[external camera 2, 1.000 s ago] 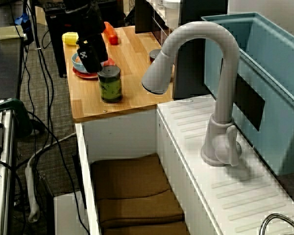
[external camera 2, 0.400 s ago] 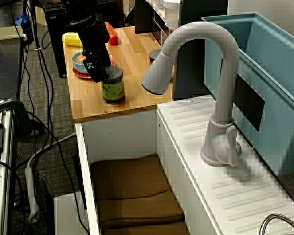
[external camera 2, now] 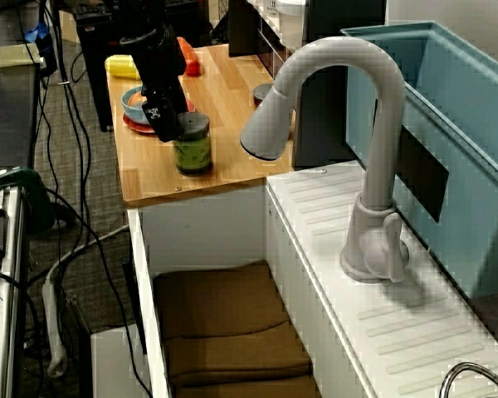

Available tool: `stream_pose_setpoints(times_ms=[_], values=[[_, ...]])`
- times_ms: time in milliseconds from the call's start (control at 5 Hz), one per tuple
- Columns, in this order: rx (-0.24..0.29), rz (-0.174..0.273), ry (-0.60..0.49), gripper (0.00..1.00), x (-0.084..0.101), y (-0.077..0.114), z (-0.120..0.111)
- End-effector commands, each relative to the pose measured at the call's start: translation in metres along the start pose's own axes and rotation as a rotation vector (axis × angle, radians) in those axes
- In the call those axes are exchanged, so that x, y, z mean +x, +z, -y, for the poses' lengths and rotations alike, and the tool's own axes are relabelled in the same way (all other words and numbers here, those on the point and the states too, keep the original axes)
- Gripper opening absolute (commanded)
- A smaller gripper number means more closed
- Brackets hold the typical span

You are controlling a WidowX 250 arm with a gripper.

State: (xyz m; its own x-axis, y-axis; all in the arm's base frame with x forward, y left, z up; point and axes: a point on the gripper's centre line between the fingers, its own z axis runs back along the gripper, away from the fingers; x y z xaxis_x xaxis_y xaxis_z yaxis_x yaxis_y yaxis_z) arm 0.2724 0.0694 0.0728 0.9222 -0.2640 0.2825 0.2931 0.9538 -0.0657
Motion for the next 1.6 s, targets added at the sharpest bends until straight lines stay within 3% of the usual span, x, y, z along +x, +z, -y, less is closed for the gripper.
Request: stream_pose_setpoints(times_ms=[0,400,600,1400], values=[[-0.006,0.01,0.015,1.0,0.007,0.0,-0.007],[0.001,0.001,0.046,1.0,0.009,-0.009,-0.008],[-0.026,0.008,0.086,0.0,0.009,-0.008,-0.01],[-0.017,0.004,0.131,0.0,0.013,-0.015,-0.018]])
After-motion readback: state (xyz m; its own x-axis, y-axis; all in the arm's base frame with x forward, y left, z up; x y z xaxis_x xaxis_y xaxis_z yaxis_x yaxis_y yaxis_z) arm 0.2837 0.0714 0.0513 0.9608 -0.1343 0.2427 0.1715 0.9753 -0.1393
